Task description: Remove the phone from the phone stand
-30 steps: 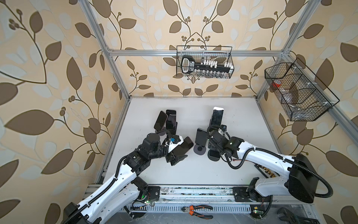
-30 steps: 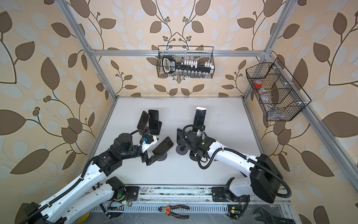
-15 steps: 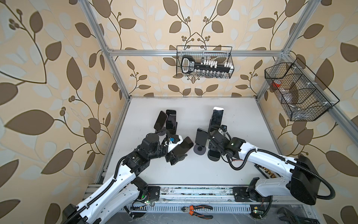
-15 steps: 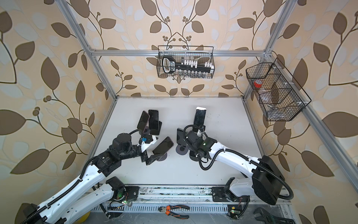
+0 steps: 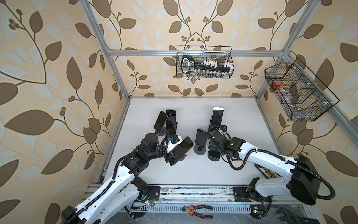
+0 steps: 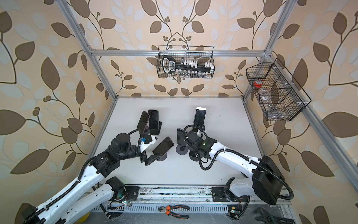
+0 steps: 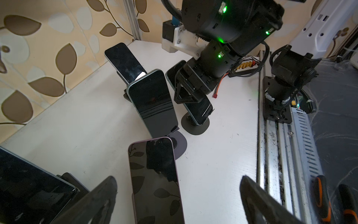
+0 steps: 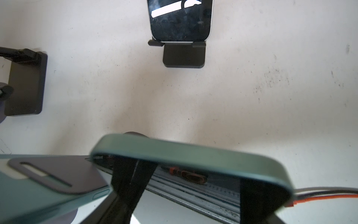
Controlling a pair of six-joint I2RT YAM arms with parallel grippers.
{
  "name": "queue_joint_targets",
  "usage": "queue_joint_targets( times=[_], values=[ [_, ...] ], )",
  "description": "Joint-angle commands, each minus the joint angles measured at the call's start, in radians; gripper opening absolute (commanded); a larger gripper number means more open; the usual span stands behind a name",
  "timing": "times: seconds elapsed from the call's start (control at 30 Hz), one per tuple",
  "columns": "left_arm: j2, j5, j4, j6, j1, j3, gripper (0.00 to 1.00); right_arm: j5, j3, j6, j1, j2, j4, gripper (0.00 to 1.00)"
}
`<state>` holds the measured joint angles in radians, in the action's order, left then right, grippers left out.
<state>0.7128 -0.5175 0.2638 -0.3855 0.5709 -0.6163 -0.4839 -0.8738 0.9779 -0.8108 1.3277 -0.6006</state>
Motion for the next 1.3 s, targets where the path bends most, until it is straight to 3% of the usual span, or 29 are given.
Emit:
queue_joint_targets(
  times=[0.0, 0.83, 1.27],
  values=[
    [-0.007, -0.008, -0.001, -0.008, 0.013, -0.05, 0.98, 0.004, 0.019, 0.005, 0.001, -0.02, 0.013, 0.74],
    [-0.009, -0.011, -0.012, 0.016, 0.013, -0.048, 0.98, -0.002, 0.021, -0.05, 0.002, -0.09, 0.016, 0.71],
    [-0.012, -0.012, -0.015, 0.023, 0.012, -0.051, 0.98, 0.042, -0.006, -0.117, 0.002, -0.121, 0.016, 0.64]
  ],
)
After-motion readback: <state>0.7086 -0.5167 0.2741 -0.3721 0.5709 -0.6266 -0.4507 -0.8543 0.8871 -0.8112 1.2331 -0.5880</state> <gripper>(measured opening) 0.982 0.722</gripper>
